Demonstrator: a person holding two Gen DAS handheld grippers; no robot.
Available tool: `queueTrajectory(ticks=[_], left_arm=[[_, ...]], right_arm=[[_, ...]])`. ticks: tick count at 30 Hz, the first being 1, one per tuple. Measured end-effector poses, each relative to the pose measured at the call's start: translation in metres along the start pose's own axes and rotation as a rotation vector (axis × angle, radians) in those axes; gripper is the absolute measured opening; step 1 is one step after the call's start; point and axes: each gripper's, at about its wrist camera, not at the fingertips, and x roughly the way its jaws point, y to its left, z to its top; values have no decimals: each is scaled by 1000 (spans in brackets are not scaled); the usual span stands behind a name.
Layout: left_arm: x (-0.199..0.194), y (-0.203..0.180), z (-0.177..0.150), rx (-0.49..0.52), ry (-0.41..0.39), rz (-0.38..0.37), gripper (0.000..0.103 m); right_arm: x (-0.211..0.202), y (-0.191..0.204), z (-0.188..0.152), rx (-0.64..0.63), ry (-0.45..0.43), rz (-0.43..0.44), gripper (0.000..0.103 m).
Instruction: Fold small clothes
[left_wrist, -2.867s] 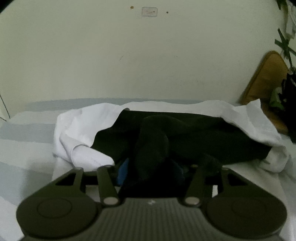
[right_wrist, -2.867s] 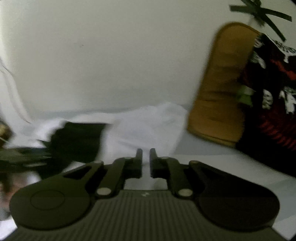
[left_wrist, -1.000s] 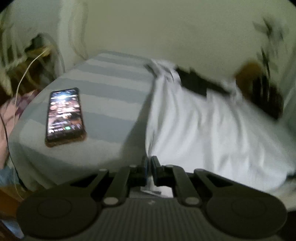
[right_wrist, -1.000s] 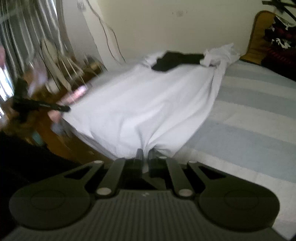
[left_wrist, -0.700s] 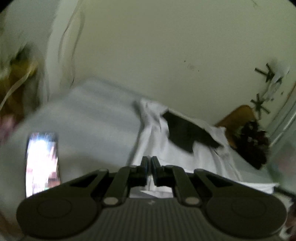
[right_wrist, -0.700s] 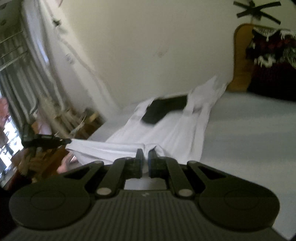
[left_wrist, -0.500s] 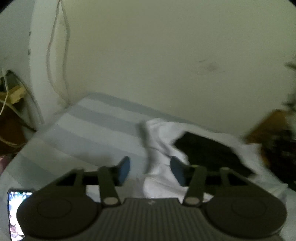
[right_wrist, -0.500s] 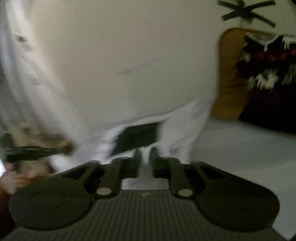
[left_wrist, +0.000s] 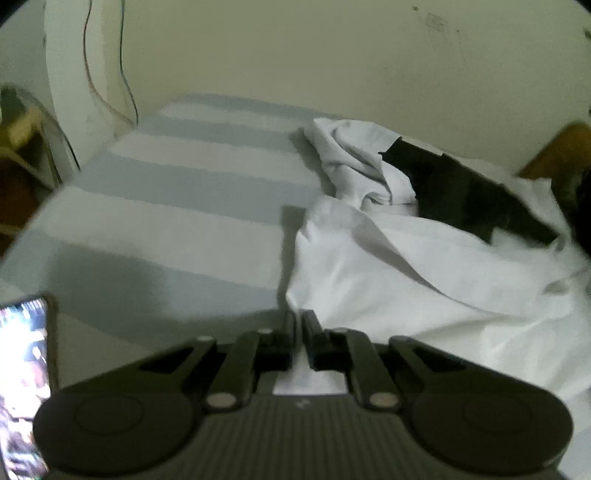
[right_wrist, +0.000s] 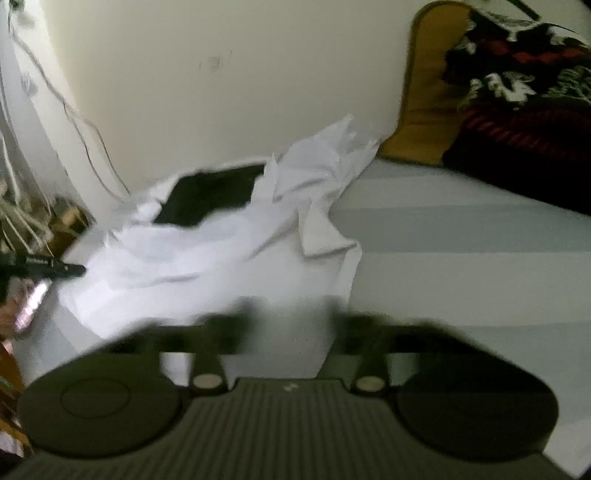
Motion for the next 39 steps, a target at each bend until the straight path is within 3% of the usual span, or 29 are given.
queueTrajectory(ticks=[4,6,8,9,12,15,17,19,23,24,25,26,28,29,31,32,33,35,39], left_arm=[[-6,9,5,11,31,41,10],[-15,18,13,-4,44,41,14],[-29,23,30,-16,4,-5,39],[-34,21,44,-14,-31,3,42],[-30,-5,99,67,-119,38,42],[10,-44,159,137,-126,3,53],[51,-72,193,171,-104,-36,71],[101,-98,221,189,-46,-88,88],[179,-136,248,234,25,-71,88],[188,-142,248,246,43,-78,87],[202,-149,250,263,64,-83,79],[211,-154,249,286,86,-90,64],[225,-164,246,334,111,-93,51],[224,-167,245,350,92,-100,37],[219,-173,245,370,91,-137,18],[217,-176,244,379,82,-113,11],[214,-179,242,390,73,-92,7],[202,-180,239,391,51,-73,5],[148,-172,231,355,-47,-97,5]], right_arm=[[6,-3,5,-95,7,-138,2],[-4,-10,11,-83,26,-154,15],[-18,-17,22,-89,5,-128,26],[-24,-20,31,-84,-14,-102,34],[-19,-22,76,-85,-68,-64,45],[16,-22,129,-90,-99,-27,54],[54,-27,162,-54,-85,6,63],[98,-35,189,-8,-56,23,66],[185,-52,222,5,41,-17,76],[204,-58,226,13,74,-19,76],[222,-63,229,19,106,-18,76],[235,-68,230,20,133,-13,76],[255,-72,230,-3,182,13,75],[262,-71,228,-22,202,29,74],[270,-68,221,-57,228,58,61],[271,-63,217,-88,223,58,44],[270,-57,213,-129,209,43,14],[265,-49,210,-155,198,28,7],[220,-30,207,-198,93,44,7]])
